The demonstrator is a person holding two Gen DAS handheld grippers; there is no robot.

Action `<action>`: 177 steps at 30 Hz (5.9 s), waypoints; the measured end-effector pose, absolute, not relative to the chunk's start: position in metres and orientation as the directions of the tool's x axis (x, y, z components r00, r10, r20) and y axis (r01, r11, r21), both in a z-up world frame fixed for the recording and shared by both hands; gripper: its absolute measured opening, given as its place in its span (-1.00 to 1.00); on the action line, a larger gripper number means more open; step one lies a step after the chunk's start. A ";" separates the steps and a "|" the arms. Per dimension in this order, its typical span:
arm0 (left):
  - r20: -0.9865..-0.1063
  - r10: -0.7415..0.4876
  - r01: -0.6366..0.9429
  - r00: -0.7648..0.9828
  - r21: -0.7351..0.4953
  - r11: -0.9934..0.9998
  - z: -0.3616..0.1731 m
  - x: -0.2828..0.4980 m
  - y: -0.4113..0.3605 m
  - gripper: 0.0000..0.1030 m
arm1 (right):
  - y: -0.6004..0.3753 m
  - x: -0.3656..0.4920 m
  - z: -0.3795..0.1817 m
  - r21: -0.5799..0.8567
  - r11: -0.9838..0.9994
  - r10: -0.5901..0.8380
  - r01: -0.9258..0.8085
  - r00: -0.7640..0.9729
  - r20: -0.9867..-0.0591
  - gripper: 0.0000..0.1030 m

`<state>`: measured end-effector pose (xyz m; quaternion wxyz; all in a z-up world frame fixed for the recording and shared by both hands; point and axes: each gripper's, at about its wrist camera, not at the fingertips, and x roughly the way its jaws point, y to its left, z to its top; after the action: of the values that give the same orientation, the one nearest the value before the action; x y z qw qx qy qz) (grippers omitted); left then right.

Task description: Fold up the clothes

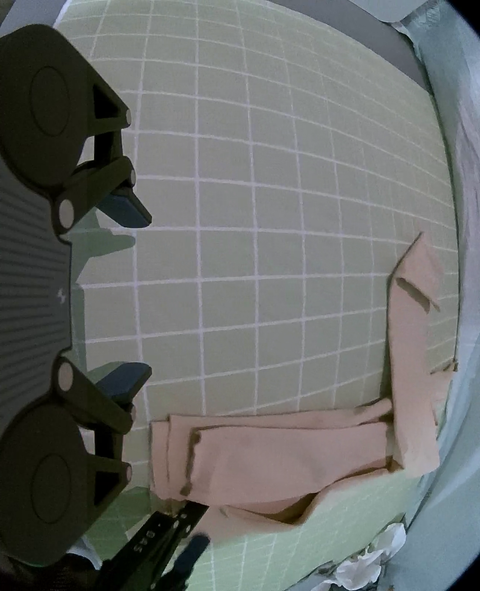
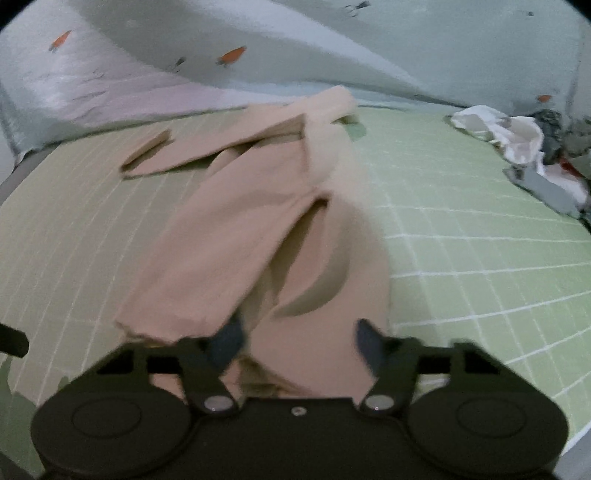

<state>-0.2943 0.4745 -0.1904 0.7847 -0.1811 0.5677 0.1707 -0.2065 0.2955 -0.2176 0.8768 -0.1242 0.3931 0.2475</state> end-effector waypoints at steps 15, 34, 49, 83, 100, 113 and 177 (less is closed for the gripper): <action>-0.950 0.016 -0.461 0.311 -0.136 0.877 -0.194 -0.300 0.464 0.56 | 0.275 -0.247 -0.170 -0.051 0.803 0.444 -0.594 0.653 -0.613 -0.90; -0.934 0.042 -0.574 0.356 -0.183 0.798 -0.187 -0.252 0.487 0.56 | 0.271 -0.135 -0.184 0.133 0.812 0.482 -0.569 0.524 -0.702 0.35; -0.915 0.190 -0.669 0.356 -0.108 0.735 -0.192 -0.114 0.559 0.56 | 0.281 0.089 -0.178 0.331 0.830 0.549 -0.450 0.549 -0.631 0.06; -0.791 0.313 -0.678 0.525 -0.167 0.715 -0.192 -0.048 0.602 -0.76 | 0.283 0.112 -0.211 0.186 0.906 0.393 -0.380 0.593 -0.703 0.22; -0.815 -0.040 -0.269 0.579 -0.237 0.934 -0.175 -0.056 0.473 0.60 | 0.253 0.061 -0.210 0.210 0.913 0.387 -0.351 0.576 -0.720 0.96; -0.834 0.096 -0.382 0.544 -0.145 0.913 -0.173 -0.090 0.495 0.80 | 0.349 0.035 -0.215 0.042 0.607 0.541 -0.793 0.374 -0.754 0.88; -0.911 0.017 -0.377 0.413 -0.154 0.914 -0.198 -0.225 0.416 0.80 | 0.216 -0.130 -0.233 0.169 0.855 0.398 -0.490 0.412 -0.820 0.99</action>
<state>-0.2250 0.4161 -0.1977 0.8231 -0.1702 0.5285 0.1194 -0.1301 0.2157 -0.2334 0.8389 -0.0487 0.4732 0.2644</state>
